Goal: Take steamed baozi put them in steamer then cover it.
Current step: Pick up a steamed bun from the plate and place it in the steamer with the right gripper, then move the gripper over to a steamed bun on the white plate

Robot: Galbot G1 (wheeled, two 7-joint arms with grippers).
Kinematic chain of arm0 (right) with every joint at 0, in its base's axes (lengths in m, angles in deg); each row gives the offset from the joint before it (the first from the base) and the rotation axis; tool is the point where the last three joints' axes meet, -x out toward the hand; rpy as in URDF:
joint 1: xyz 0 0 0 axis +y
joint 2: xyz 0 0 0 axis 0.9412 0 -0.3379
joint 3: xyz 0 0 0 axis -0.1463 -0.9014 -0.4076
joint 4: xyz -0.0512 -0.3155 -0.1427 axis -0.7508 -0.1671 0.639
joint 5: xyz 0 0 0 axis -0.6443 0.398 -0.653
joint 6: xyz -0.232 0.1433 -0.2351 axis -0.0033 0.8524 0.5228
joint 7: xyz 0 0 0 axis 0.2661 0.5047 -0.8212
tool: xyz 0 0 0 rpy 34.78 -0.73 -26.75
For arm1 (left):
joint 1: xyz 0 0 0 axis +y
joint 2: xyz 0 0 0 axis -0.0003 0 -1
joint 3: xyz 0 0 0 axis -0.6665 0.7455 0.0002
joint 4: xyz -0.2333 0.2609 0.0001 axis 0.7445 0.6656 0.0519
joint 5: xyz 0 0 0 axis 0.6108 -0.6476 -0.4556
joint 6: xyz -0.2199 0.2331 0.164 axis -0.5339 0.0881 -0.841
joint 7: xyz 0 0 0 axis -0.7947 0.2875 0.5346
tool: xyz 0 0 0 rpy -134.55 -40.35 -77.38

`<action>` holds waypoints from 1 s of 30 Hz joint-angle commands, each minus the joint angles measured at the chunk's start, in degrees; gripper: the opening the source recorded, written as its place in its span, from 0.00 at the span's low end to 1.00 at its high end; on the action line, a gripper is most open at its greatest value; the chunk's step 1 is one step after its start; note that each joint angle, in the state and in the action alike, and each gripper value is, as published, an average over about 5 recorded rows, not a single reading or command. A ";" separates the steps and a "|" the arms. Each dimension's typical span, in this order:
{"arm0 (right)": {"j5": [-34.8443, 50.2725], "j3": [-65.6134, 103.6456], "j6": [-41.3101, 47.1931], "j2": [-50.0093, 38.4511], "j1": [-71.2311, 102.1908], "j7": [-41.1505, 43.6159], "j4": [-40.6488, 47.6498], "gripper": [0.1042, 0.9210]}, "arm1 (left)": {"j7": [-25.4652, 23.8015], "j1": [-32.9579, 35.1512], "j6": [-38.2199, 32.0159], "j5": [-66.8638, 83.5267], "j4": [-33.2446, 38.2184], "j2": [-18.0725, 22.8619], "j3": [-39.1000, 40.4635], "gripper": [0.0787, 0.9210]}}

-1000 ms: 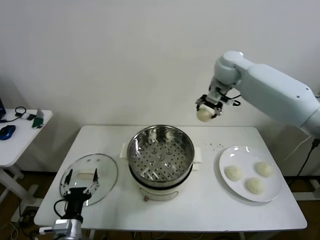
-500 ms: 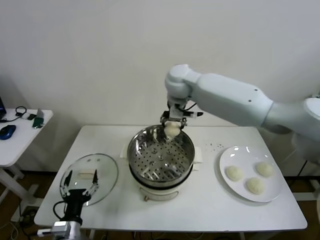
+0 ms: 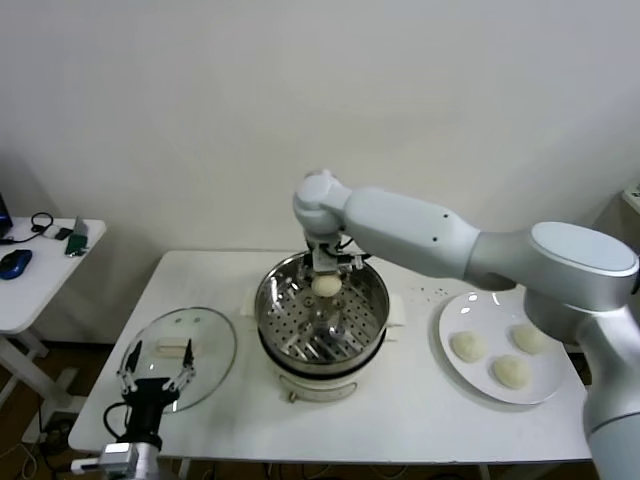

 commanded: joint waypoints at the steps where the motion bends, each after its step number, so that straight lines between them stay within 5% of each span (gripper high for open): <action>1: -5.20 0.39 -1.39 1.76 3.54 -0.93 2.14 0.74 | 0.16 -0.01 -0.06 0.18 -0.14 -0.01 0.06 0.88; 7: -7.15 1.13 -0.87 1.48 4.31 -1.63 1.61 0.86 | 0.59 -0.15 0.01 0.48 -0.35 0.14 0.09 0.88; 16: 0.14 2.26 -0.29 -2.95 -0.89 0.38 -4.83 0.88 | 0.47 -0.05 0.15 0.46 -0.20 -0.22 -0.10 0.88; 25: 13.95 0.96 4.09 -15.02 -12.62 0.53 -11.67 0.88 | 0.49 -0.10 0.43 0.25 0.06 -0.69 0.25 0.88; 30: 29.68 -8.58 17.57 -25.20 -21.51 -3.40 -12.89 0.88 | 0.46 0.04 0.58 0.08 0.58 -1.16 0.79 0.88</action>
